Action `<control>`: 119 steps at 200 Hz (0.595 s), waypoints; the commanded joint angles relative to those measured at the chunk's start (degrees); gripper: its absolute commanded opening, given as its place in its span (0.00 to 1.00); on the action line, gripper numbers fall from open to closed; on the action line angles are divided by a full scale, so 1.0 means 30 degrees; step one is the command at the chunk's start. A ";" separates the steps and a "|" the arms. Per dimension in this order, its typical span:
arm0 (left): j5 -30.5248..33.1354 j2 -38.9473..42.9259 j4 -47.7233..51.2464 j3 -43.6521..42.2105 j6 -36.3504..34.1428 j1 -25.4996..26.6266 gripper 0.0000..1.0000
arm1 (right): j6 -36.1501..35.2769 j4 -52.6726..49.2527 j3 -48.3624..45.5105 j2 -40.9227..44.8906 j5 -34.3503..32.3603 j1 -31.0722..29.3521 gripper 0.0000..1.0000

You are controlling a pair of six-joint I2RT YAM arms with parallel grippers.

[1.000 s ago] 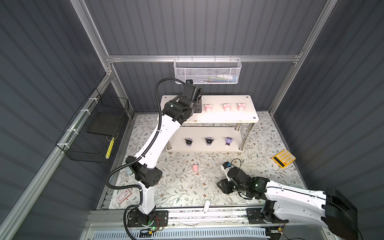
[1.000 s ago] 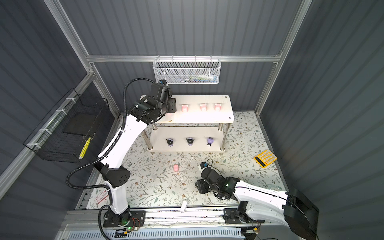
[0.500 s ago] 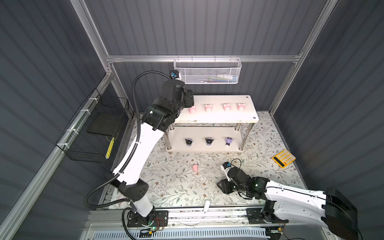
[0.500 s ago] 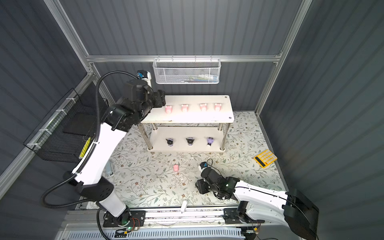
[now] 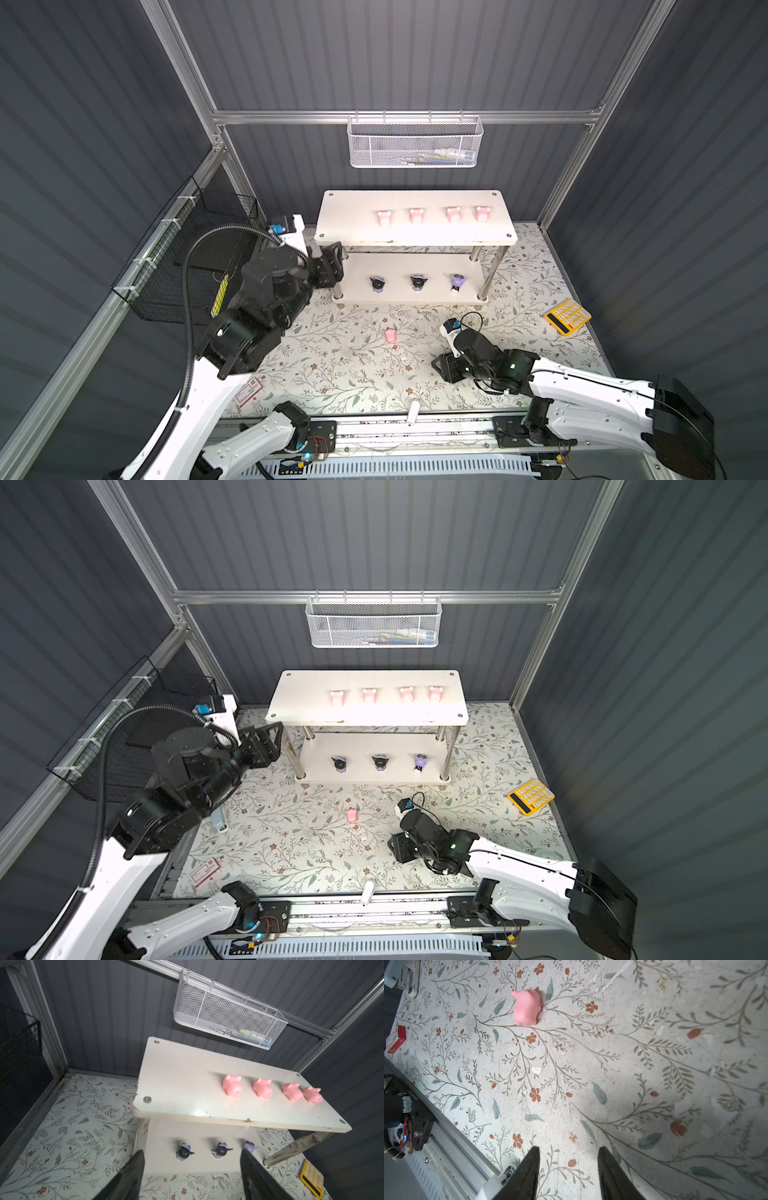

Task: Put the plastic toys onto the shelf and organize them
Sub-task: 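Withdraw the left gripper from the shelf down over the last pink pig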

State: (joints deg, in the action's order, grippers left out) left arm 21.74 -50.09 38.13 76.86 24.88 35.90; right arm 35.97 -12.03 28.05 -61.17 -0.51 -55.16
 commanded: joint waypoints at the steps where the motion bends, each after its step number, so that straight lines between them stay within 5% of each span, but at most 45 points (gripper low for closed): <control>1: -0.0956 0.1355 0.1307 -0.2194 0.1244 -0.0043 0.74 | -0.0445 -0.0909 0.1150 -0.0744 -0.0725 0.0148 0.48; 87: -0.3547 0.4248 -0.1654 -1.3300 0.4742 0.0039 0.76 | 0.0775 -0.1330 0.2028 -0.0839 -0.2851 0.0447 0.50; 119: -0.2518 0.2981 -0.5557 -1.6449 0.6599 0.2031 0.76 | 0.1078 -0.1234 0.1943 -0.0842 -0.3005 0.0571 0.51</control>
State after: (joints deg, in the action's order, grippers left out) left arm 12.95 -38.59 31.24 31.75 39.20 37.74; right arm 37.74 -15.05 33.80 -63.59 -7.88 -53.78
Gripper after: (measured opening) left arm 0.754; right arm 0.505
